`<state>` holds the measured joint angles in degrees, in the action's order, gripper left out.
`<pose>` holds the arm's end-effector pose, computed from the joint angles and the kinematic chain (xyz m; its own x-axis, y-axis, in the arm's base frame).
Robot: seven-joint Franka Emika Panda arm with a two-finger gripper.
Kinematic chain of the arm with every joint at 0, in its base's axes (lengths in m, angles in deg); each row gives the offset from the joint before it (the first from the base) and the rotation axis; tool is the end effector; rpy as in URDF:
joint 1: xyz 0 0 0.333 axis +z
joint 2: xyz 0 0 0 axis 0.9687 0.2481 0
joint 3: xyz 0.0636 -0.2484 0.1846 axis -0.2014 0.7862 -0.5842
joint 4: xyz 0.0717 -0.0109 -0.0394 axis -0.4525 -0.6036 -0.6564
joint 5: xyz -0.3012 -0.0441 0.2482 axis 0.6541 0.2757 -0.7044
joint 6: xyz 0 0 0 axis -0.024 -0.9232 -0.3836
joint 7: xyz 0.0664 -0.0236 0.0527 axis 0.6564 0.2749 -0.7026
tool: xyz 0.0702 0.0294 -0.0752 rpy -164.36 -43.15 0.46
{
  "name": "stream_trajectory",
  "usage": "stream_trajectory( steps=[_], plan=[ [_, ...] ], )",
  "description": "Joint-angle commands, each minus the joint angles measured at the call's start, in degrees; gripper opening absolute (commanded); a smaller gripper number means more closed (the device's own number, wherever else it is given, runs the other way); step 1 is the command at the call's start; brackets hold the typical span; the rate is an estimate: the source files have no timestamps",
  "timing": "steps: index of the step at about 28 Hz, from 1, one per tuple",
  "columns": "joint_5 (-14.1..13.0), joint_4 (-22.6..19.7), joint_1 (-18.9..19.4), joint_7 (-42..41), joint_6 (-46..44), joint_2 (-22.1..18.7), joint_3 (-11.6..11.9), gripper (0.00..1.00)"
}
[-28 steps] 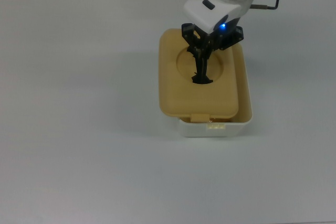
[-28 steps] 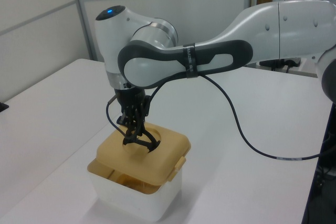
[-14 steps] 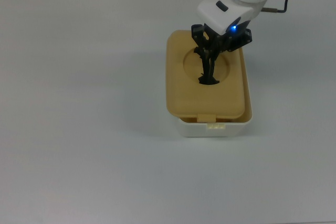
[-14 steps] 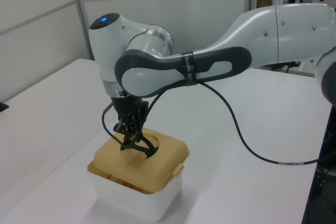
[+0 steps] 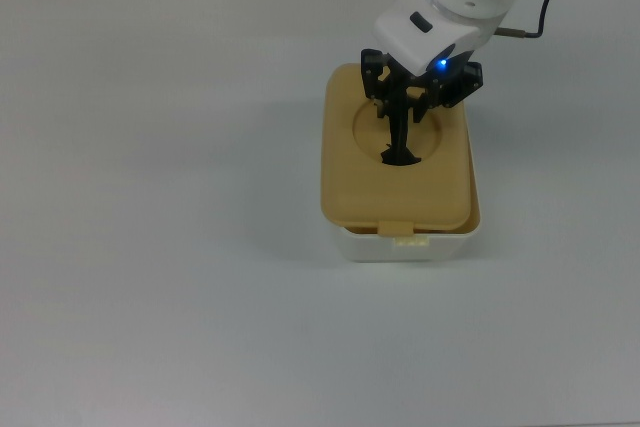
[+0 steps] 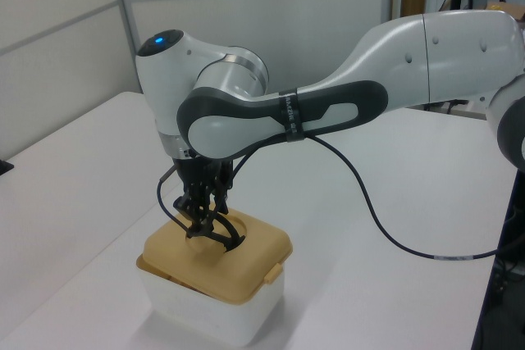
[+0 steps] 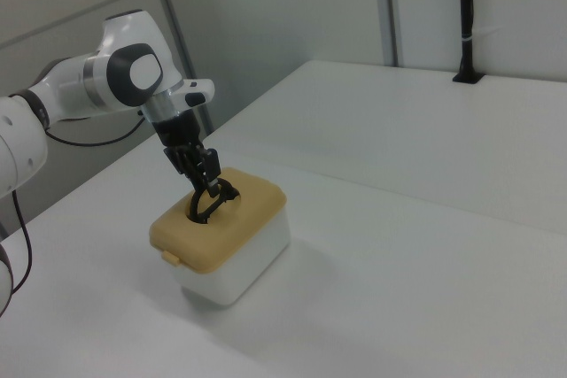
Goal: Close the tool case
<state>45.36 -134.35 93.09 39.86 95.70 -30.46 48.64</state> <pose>0.6370 0.2355 0.5095 0.9997 0.0076 0.0242 0.0041 -0.9895 0.1446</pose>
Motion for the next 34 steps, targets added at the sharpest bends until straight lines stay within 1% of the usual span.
stream_trajectory(
  steps=[1,5,10,12,16,18,21,24,25,30,34],
  plan=[
    [1.1,0.2,0.2,1.3,-0.3,-0.4,-0.2,1.0],
    [1.0,0.2,0.1,0.9,-2.1,-1.0,-0.3,1.0],
    [0.7,0.2,-0.3,0.7,-3.4,-3.1,-0.3,1.0],
    [0.5,0.2,-0.8,-0.6,-5.3,-4.5,-0.4,1.0],
    [0.2,0.2,-2.6,-3.3,-8.2,-6.4,-1.0,1.0],
    [0.1,0.0,-4.2,-3.8,-9.3,-7.9,-1.9,1.0],
    [-0.1,-0.3,-6.1,-5.7,-10.6,-10.0,-2.2,1.0],
    [-0.9,-0.3,-7.7,-8.3,-13.0,-11.3,-2.1,1.0],
    [-1.6,-0.4,-8.9,-10.1,-14.1,-12.3,-2.1,1.0],
    [-1.7,-1.5,-11.7,-14.5,-16.0,-14.6,-1.8,1.0],
    [-1.6,-2.6,-12.5,-16.0,-15.9,-15.4,-1.3,1.0]
  ],
)
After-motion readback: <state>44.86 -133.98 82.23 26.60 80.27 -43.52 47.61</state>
